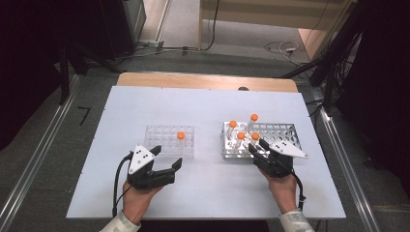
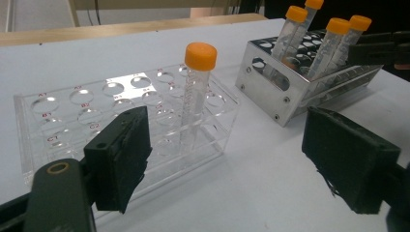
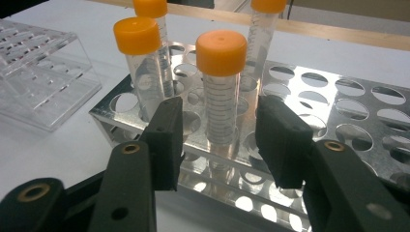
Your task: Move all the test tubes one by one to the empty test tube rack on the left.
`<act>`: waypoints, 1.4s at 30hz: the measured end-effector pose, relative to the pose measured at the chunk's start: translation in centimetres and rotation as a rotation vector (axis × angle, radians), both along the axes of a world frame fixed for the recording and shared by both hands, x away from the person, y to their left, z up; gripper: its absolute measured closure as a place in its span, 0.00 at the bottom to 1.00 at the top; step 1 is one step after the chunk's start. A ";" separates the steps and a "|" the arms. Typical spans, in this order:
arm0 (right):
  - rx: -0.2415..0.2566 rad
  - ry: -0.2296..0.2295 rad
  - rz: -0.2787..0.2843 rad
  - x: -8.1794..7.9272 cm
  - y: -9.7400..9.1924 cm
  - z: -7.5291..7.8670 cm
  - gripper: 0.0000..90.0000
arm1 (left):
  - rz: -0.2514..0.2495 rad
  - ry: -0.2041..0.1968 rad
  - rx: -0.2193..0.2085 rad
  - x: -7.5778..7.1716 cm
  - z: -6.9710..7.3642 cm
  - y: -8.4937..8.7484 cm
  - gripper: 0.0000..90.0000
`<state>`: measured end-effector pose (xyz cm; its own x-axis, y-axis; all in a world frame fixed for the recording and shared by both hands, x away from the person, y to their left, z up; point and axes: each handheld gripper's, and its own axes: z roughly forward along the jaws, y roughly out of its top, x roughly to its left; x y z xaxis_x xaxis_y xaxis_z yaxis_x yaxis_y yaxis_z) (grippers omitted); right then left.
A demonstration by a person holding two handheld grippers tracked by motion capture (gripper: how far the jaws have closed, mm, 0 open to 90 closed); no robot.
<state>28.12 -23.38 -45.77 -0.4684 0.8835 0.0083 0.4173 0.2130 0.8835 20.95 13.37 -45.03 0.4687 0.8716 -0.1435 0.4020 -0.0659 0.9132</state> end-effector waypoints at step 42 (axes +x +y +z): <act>0.062 -0.119 0.099 -3.2 0.4 5.0 0.80 | 0.015 -0.011 -0.011 -0.1 0.0 0.0 0.13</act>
<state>24.94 -23.03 -40.73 -0.5541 0.8325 0.0009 0.2888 0.1912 0.9381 20.87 13.39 -45.07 0.4569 0.8772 -0.1475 0.3925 -0.0500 0.9184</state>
